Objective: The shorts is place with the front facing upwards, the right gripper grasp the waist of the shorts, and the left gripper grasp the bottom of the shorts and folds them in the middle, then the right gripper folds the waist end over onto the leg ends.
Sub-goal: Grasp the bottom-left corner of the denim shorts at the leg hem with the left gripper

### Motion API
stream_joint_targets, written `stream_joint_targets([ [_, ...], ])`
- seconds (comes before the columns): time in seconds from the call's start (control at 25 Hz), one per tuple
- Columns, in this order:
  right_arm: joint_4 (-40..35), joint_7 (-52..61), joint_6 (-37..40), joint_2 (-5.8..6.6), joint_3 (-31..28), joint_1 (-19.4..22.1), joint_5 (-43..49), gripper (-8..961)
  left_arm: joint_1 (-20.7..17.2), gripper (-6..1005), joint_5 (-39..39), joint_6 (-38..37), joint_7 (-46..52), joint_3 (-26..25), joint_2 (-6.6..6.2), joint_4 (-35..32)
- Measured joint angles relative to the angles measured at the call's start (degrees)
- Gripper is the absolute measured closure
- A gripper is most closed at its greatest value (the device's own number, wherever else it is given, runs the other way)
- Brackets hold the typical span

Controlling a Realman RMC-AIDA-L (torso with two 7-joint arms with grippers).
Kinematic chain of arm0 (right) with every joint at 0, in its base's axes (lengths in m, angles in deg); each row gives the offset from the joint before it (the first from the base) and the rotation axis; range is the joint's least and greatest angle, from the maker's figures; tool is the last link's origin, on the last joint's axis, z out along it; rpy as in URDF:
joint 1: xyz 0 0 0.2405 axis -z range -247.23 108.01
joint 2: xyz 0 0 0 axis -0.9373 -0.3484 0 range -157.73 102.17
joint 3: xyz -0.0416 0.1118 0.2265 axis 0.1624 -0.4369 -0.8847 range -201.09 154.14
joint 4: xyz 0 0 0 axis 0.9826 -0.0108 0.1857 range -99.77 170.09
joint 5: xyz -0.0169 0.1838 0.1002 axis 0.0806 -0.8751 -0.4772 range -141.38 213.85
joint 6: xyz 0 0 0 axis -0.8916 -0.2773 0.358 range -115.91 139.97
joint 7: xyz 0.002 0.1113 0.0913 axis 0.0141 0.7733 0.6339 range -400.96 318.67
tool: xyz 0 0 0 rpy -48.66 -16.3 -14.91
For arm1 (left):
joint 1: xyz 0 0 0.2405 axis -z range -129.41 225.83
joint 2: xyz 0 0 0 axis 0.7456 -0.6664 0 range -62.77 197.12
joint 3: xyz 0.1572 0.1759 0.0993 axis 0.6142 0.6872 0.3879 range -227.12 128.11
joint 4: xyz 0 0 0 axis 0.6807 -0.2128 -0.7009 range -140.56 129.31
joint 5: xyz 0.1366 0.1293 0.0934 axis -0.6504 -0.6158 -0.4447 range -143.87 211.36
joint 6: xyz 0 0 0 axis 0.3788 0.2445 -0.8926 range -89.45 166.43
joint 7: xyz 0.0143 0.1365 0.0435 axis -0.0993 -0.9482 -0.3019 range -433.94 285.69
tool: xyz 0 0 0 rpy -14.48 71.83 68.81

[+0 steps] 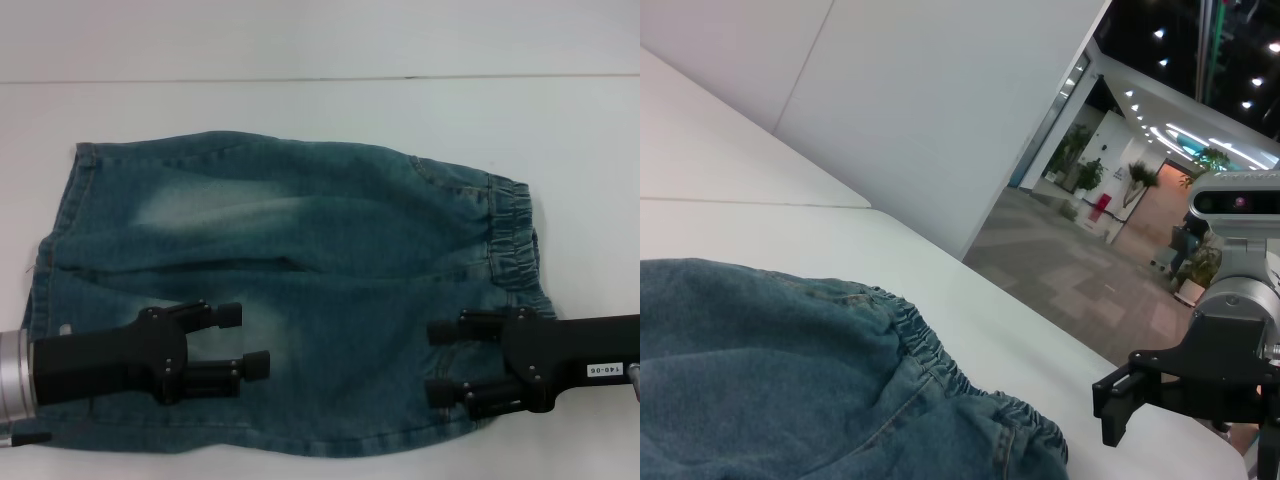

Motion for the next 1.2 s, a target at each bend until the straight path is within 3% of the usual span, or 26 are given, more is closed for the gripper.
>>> stream_joint_targets([
  [0.64,0.2,0.0,0.0,0.0,0.1,-0.1,-0.2,11,-0.8,66,0.0,0.3,0.0,-0.7,-0.08,-0.5],
  [0.96,0.2,0.0,0.1,0.0,-0.3,0.5,-0.2,11,-8.1,65,-1.4,-2.5,2.4,-10.2,-2.49,-8.0],
  [1.2,0.2,0.0,0.1,0.0,-0.2,0.6,0.0,11,-10.9,65,-9.2,-4.8,6.7,-16.9,-3.34,-14.2],
])
